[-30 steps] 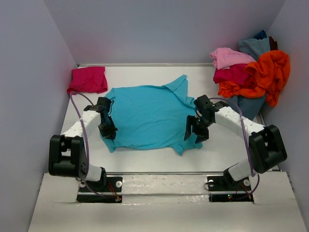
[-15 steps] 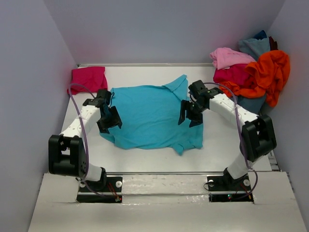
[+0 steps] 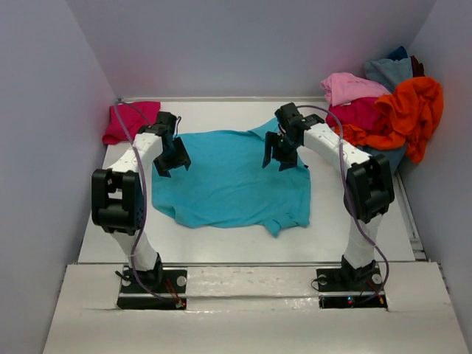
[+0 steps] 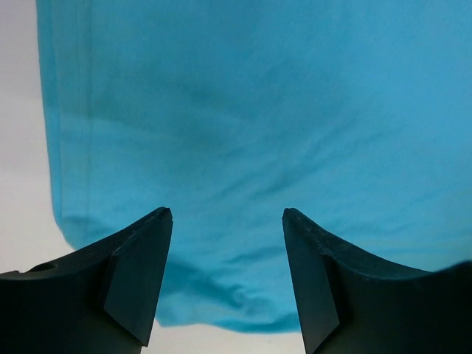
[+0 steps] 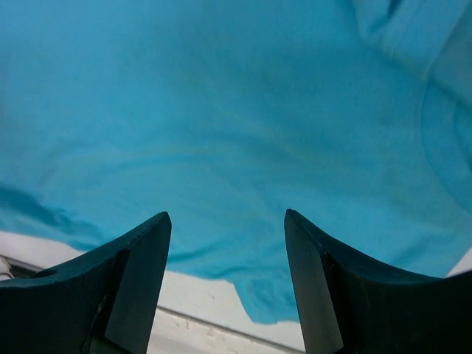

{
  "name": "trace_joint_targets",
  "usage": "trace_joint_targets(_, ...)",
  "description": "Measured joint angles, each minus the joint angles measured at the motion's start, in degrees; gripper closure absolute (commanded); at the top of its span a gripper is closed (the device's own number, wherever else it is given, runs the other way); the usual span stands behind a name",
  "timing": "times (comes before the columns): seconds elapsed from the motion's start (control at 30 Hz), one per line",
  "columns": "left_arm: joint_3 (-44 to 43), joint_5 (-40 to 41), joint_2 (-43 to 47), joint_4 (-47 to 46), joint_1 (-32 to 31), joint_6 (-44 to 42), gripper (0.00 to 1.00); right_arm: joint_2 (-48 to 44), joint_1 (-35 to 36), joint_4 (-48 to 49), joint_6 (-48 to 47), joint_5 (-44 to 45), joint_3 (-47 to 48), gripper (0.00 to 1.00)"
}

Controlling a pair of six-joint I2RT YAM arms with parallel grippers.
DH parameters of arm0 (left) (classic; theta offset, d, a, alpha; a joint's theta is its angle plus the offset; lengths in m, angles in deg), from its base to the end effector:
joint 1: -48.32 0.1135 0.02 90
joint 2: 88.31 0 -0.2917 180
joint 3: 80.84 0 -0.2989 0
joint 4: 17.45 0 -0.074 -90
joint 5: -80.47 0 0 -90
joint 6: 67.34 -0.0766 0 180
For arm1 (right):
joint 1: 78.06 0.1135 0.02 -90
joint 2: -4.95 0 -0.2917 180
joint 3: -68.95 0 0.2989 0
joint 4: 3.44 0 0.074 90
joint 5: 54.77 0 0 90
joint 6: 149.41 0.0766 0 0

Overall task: Fold and stack the t-shirts
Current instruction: Flatten the tshirt out

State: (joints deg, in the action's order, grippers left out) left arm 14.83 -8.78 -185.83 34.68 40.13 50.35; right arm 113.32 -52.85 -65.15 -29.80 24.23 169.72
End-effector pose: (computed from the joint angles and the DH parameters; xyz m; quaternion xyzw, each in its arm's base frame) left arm 0.4080 -0.0577 0.1977 -0.1668 0.9625 -0.0597 0.2053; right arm 0.4108 0.2095 0.2112 0.0204 0.9792 0.1660 0.1153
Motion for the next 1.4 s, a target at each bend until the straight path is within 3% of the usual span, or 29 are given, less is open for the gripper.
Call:
trace_joint_targets(0.23,-14.01,1.44,-11.28,-1.99,0.0,-0.22,0.27,11.5,-2.16,-0.52,-0.37,3.1,23.74,0.33)
trace_joint_targets(0.63,-24.9,2.95,-22.08,-2.84,0.04,0.22,0.27,28.13,-10.82,-0.52,3.13,-0.31,43.32,0.34)
trace_joint_targets(0.83,-34.14,5.42,-27.32,-2.56,0.17,0.13,0.28,31.06,-11.39,-0.15,4.35,-4.46,45.44,0.34)
trace_joint_targets(1.0,-35.41,5.46,-28.04,-1.46,0.55,0.04,0.28,30.84,-11.39,0.72,4.5,-7.72,44.61,0.35)
trace_joint_targets(1.27,-32.35,5.33,-27.85,0.15,0.79,-0.48,0.28,24.33,-11.39,2.14,4.09,-9.42,26.82,0.35)
trace_joint_targets(1.4,-31.61,5.4,-27.93,1.38,0.79,-0.85,0.28,24.65,-11.39,2.84,4.02,-9.7,25.24,0.36)
